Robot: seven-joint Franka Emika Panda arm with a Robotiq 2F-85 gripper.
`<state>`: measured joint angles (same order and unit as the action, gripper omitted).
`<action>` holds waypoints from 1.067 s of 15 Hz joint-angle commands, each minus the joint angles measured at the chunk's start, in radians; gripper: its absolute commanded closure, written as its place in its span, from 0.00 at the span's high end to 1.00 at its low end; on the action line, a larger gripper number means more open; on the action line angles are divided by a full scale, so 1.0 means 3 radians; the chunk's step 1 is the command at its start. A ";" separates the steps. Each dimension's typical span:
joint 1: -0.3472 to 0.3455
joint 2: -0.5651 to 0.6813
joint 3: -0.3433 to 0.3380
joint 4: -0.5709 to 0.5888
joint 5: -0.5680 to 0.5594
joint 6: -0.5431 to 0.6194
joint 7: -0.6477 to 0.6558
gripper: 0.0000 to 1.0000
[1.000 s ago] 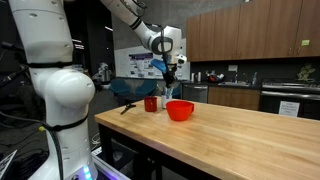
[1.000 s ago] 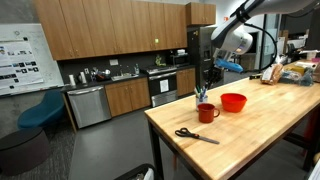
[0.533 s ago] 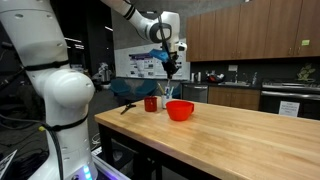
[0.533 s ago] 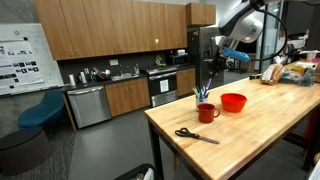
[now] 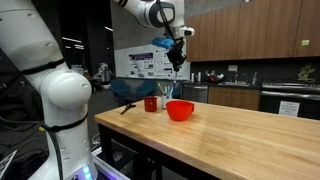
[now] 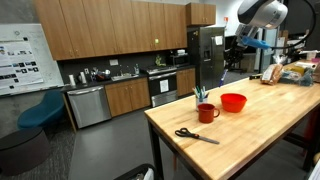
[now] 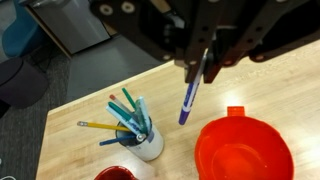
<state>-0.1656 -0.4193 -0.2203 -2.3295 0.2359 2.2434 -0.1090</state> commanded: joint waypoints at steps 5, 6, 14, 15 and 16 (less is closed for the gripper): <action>-0.0153 -0.0086 -0.0148 -0.0291 -0.0141 0.0075 -0.0005 0.03; -0.0156 -0.0071 -0.0157 -0.0333 -0.0139 0.0117 -0.0018 0.03; -0.0175 0.0215 -0.0224 -0.0656 -0.0088 0.0878 -0.0026 0.03; -0.0164 0.0266 -0.0243 -0.0679 -0.0064 0.0955 -0.0035 0.03; -0.0144 0.0325 -0.0274 -0.0699 -0.0019 0.1034 -0.0067 0.03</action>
<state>-0.2159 -0.3646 -0.2839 -2.5247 0.2125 2.4875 -0.1107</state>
